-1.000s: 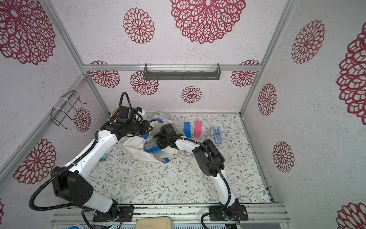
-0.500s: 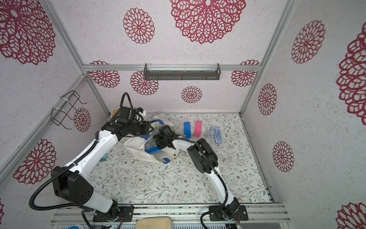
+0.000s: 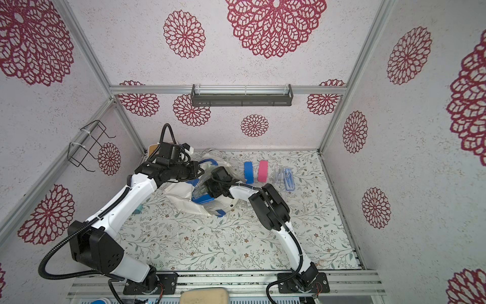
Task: Take out the compass set from the canvas bag
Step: Pick up the compass set from the canvas bag.
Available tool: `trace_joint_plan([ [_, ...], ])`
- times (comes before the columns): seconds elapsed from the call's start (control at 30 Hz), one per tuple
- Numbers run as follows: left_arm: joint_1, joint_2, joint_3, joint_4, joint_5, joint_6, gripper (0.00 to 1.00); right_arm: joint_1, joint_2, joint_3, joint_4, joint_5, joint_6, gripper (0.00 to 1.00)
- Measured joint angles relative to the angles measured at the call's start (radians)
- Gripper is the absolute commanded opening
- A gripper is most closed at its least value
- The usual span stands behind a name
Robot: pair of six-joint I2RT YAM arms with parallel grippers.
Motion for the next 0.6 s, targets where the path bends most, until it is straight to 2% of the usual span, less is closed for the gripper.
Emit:
trace_joint_plan([
  [0.37,0.038,0.036,0.037,0.026,-0.018,-0.034,0.00,-0.008,-0.245,-0.135,-0.121,-0.022,-0.173,0.34],
  [0.6,0.043,0.063,0.052,0.040,-0.014,-0.037,0.00,-0.061,-0.390,-0.169,-0.258,-0.005,-0.349,0.33],
])
